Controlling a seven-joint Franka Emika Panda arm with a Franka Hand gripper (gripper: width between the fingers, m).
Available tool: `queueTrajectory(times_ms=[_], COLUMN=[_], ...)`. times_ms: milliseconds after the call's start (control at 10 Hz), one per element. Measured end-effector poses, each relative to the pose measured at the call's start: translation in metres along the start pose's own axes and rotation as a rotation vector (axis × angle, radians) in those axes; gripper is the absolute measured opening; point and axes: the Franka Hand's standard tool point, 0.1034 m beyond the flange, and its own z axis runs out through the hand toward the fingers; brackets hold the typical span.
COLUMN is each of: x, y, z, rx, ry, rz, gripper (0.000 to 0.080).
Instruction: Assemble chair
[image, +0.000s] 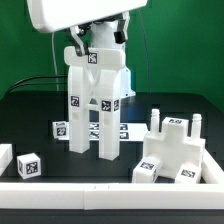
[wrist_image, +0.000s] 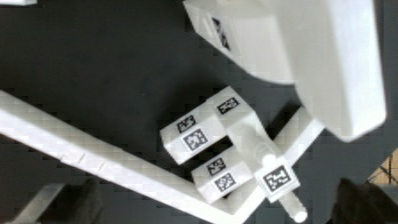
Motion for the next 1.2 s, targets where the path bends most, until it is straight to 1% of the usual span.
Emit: queueTrajectory(times_ms=[300,400,500,600,700,800,900,1100,1200], x=[0.0,0.0,-0.003,-0.014,-0.022,-0.028,-0.033,-0.035,-0.039], y=[0.0,-0.001,-0.015,-0.03,-0.029,-0.029,-0.033,-0.032,-0.031], z=[0.001,0.001,-0.002,-0.003,-0.004,0.001,0.008,0.019,0.027], rx=[0.002,-0.017,-0.091,-0.112,-0.121,-0.114,-0.103,-0.102,-0.091], ry=[-0.003,-0.007,-0.01,0.006,0.014,0.007,-0.004,-0.011,-0.01], rz=[0.0,-0.018,-0.091,-0.115,-0.128,-0.137,-0.137,-0.137,-0.148], gripper=[0.0649,0.0649,0.0649,0.0649,0.0649,0.0649,0.0649,0.0649,0.0649])
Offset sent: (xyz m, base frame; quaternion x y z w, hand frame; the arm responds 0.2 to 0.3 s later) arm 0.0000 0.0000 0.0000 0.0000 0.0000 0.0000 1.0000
